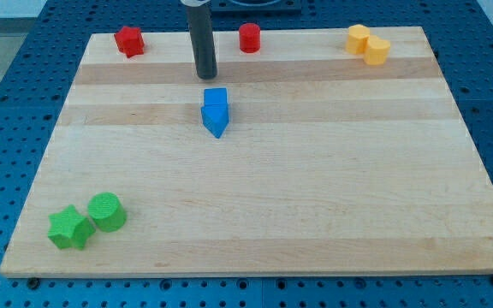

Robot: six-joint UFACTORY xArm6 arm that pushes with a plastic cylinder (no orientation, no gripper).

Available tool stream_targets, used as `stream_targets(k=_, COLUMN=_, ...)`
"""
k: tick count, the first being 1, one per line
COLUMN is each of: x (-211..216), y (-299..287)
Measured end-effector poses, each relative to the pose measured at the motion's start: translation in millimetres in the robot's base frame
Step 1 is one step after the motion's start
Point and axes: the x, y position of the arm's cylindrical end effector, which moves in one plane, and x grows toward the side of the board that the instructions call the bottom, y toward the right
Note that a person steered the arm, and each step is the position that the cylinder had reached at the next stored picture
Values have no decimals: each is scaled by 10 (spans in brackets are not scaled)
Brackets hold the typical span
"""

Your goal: Point your arm to the top left of the blue cube

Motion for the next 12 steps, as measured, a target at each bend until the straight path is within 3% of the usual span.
stream_targets(k=2, x=0, y=-120)
stream_targets(k=5, x=1, y=-854)
stream_targets(k=7, x=99, y=-880)
stream_targets(k=9, x=463, y=-880)
stream_targets(k=12, x=349, y=-836)
